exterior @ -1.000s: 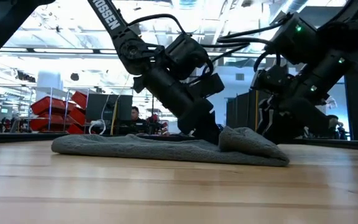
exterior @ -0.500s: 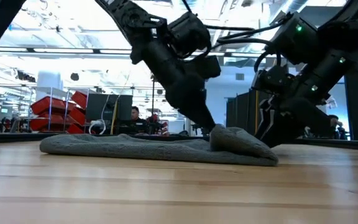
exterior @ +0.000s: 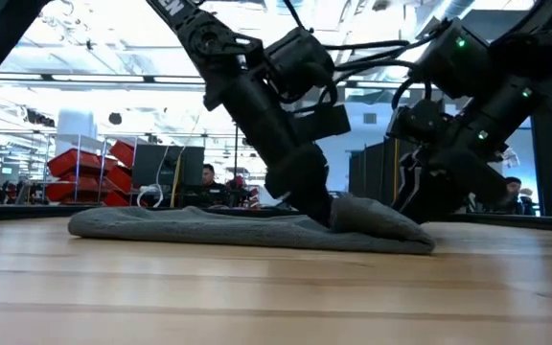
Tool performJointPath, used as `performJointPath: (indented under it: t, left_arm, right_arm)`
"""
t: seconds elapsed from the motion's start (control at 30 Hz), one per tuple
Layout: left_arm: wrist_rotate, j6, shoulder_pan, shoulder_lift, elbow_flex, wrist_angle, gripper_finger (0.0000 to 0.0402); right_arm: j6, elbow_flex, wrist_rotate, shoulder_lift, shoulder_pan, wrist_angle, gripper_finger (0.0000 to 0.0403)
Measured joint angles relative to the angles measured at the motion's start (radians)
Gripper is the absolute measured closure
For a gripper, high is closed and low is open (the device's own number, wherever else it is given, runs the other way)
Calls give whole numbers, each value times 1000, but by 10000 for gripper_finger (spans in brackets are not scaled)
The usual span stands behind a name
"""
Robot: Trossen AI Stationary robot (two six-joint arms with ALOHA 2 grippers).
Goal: Roll towel
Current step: Roll the gray towel
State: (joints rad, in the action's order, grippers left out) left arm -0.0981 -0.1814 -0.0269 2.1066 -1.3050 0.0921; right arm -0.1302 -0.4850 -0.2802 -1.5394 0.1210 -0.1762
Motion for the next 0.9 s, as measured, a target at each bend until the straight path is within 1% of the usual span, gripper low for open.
performJointPath:
  t: [0.17, 0.4, 0.6, 0.8, 0.9]
  left_arm:
    - [-2, 23, -16, 0, 22, -13, 121]
    - [-8, 45, -4, 2, 23, -2, 121]
    - [-10, 45, 0, 3, 24, -1, 121]
    - [-8, 45, 1, -6, 25, -4, 121]
    - [-4, 52, 2, -26, 27, 9, 121]
  right_arm:
    - [33, -3, 19, 0, -9, -17, 210]
    - [114, -45, 21, 0, -38, -16, 210]
    - [174, -85, 23, 0, -30, -11, 210]
    - [194, -106, 79, -4, -26, -17, 210]
    - [206, -107, 90, -13, -34, -29, 210]
